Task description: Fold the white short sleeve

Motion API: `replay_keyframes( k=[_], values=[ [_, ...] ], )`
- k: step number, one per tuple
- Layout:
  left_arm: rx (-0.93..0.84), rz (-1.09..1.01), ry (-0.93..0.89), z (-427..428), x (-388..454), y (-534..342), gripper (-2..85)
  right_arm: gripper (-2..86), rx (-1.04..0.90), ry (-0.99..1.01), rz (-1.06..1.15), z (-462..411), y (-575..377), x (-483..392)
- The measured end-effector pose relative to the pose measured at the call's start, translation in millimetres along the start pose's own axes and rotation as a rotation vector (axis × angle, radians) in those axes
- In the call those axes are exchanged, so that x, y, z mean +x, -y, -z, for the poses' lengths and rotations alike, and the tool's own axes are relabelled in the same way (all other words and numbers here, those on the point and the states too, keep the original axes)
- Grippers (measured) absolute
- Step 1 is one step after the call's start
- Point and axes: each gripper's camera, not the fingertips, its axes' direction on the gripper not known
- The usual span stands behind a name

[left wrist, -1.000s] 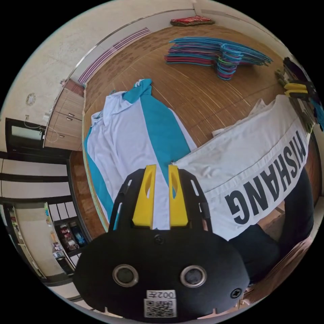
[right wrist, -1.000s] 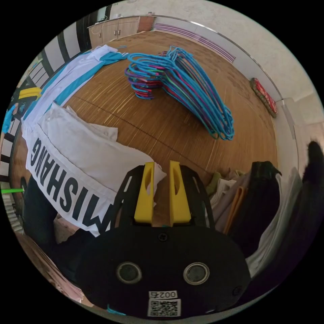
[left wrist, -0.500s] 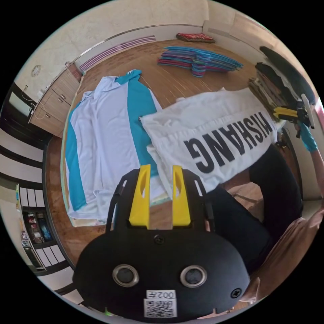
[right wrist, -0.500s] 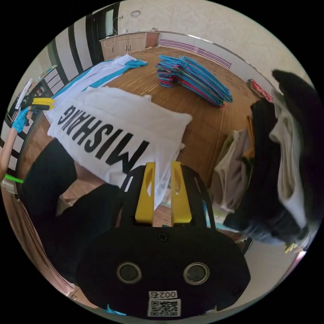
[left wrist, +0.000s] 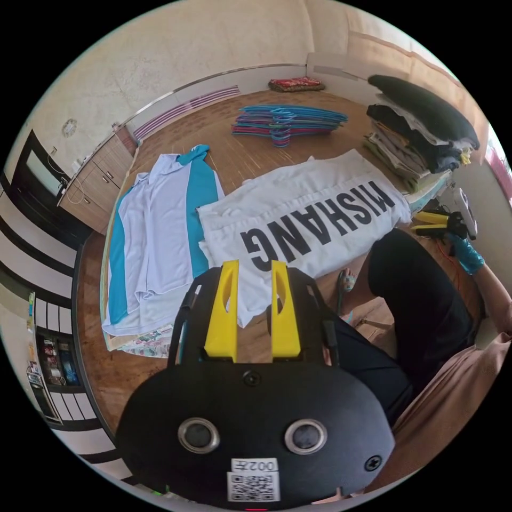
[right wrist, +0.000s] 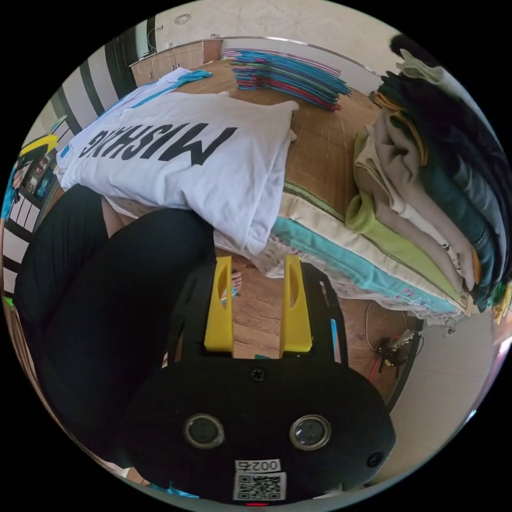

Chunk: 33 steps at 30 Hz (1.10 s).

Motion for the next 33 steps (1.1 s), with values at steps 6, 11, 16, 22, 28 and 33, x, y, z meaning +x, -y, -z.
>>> replay_keyframes(
  k=[6,11,16,22,28,33],
  values=[
    [0.018,-0.002,0.011,12,12,-10,6.0,7.7,-0.037,0.002,-0.044,-14,0,-4],
    [0.024,0.013,0.031,18,16,-21,5.9,3.1,0.003,0.037,-0.101,-3,-14,4],
    [-0.014,0.035,0.071,11,16,-34,6.0,0.2,0.051,-0.022,-0.097,28,-37,2],
    [-0.090,0.085,0.055,-17,10,-57,6.3,-0.7,0.127,-0.028,-0.101,64,-61,2],
    [-0.166,0.116,-0.019,-56,2,-98,8.1,-0.8,0.155,-0.102,-0.055,86,-70,-11],
    [-0.147,0.116,-0.052,-83,2,-113,7.9,-0.7,0.157,-0.125,-0.082,89,-76,-14]
  ],
)
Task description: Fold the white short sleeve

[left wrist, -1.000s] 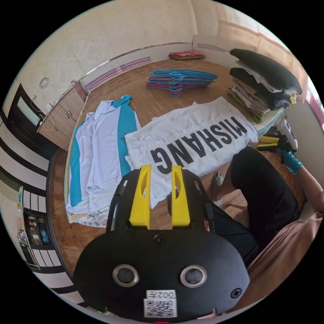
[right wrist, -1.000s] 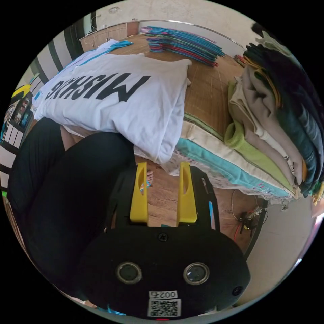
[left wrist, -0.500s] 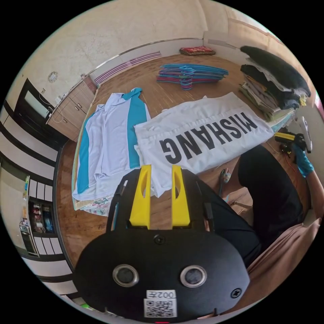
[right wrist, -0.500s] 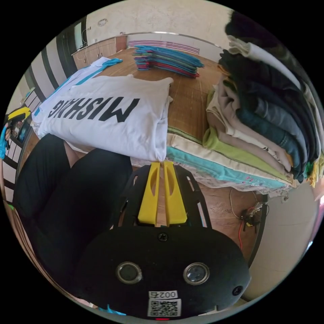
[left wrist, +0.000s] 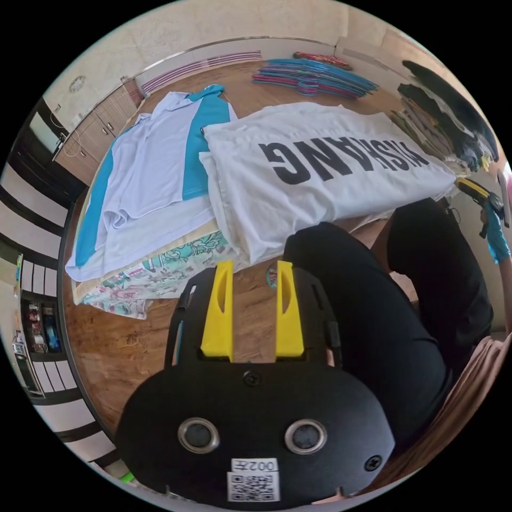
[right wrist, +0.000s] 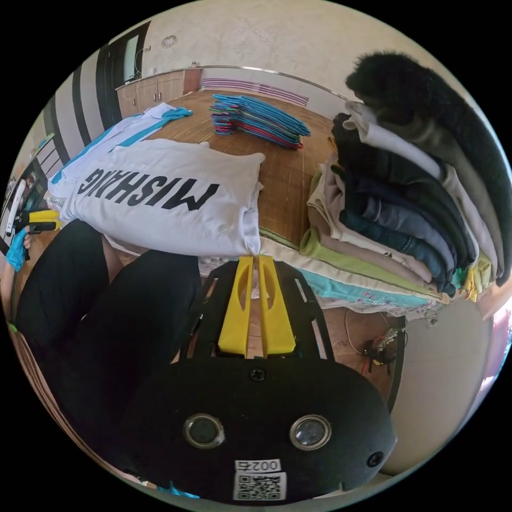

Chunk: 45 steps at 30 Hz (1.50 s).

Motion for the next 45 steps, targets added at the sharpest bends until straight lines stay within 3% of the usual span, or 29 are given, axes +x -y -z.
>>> replay_keyframes(
  k=[7,13,17,26,32,35,40,45],
  values=[
    [0.040,0.006,0.017,-13,3,-3,1.9,-0.8,0.016,-0.040,0.005,18,-7,-5],
    [0.106,0.013,0.071,48,-3,-17,-0.1,-0.8,0.019,-0.049,0.058,39,-20,-3],
    [0.022,-0.001,0.039,35,-6,-21,-0.3,-0.8,-0.034,0.003,0.049,31,-37,1],
    [0.010,0.072,0.104,39,-7,-30,-0.4,-0.8,0.002,0.157,0.113,74,-79,-4],
    [-0.064,0.213,-0.048,34,-5,-27,0.0,-0.4,0.030,0.233,0.122,85,-103,-1],
    [-0.040,0.223,0.022,56,11,-25,1.6,1.0,0.057,0.291,0.123,89,-107,9],
    [0.043,0.054,0.005,89,70,-6,3.0,3.0,0.084,0.350,0.164,95,-112,20],
    [0.115,-0.295,-0.171,100,174,24,5.6,3.5,0.120,0.390,0.179,102,-111,28]
  ],
)
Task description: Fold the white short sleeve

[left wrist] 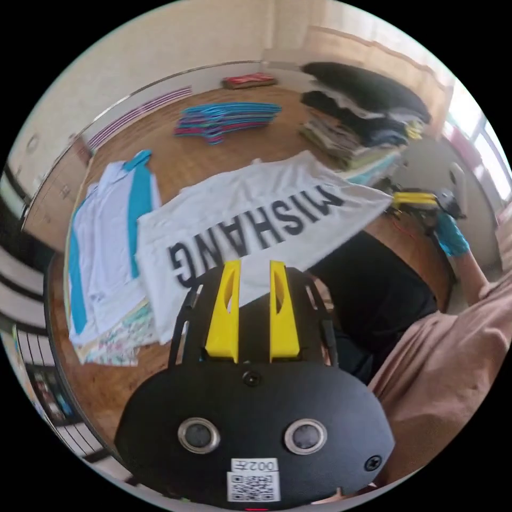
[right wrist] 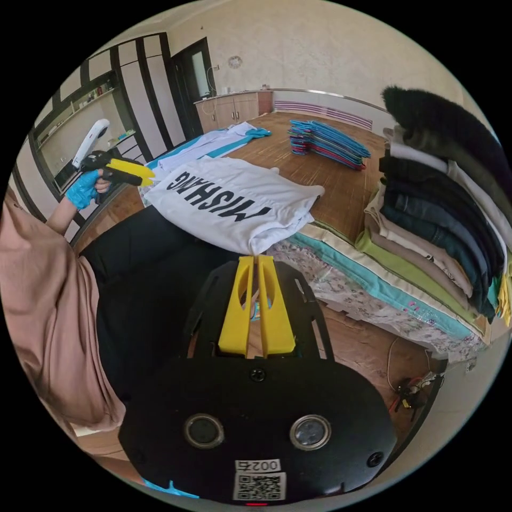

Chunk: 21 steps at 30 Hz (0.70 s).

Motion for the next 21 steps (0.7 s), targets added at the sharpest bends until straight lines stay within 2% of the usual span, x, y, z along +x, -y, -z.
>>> replay_keyframes(
  k=[6,9,16,21],
  values=[
    [0.039,-0.353,-0.117,-17,100,55,10.3,2.4,0.052,0.033,0.019,16,8,1],
    [0.042,-0.420,-0.113,-28,137,79,11.2,1.0,0.077,0.051,0.028,22,15,0],
    [0.048,-0.392,-0.007,-40,189,105,11.0,-0.8,0.119,0.063,0.105,36,29,-12],
    [0.039,-0.349,0.097,-49,217,115,6.9,-0.8,0.186,0.093,0.115,45,35,-17]
  ],
)
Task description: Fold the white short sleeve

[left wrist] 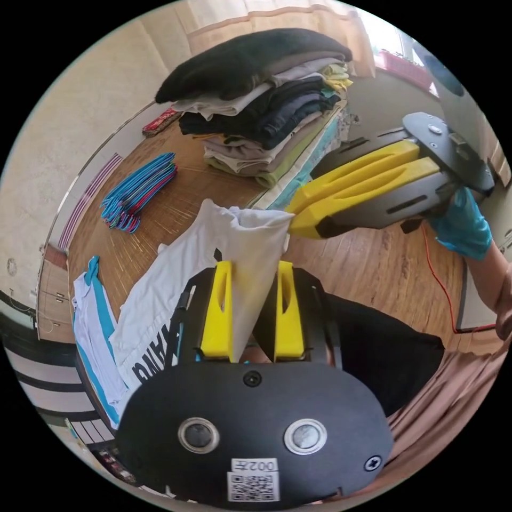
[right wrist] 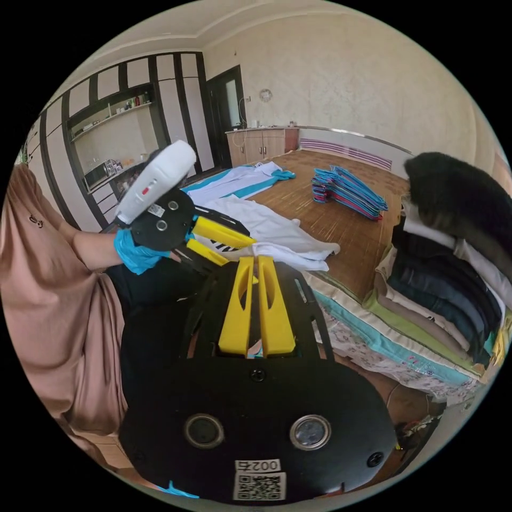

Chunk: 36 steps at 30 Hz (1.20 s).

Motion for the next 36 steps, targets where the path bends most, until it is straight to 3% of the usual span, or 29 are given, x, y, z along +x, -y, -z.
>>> replay_keyframes(
  k=[6,9,16,24,28,36],
  values=[
    [-0.003,0.056,0.055,1,14,14,-0.7,0.3,0.006,-0.008,0.069,-2,5,-9],
    [-0.009,0.067,0.057,3,20,20,-1.2,2.0,0.000,-0.045,0.153,0,2,-16],
    [-0.009,0.087,0.047,11,30,27,-1.2,15.3,-0.086,-0.171,0.204,-15,-8,-16],
    [-0.004,0.082,0.051,31,50,31,-1.0,21.7,0.007,-0.245,0.284,-74,11,-17],
    [0.002,0.080,0.051,42,57,29,-1.0,19.4,0.006,-0.250,0.346,-109,32,-24],
    [0.024,0.082,0.034,60,77,19,-0.9,6.0,-0.029,-0.303,0.326,-141,62,-25]
  ],
)
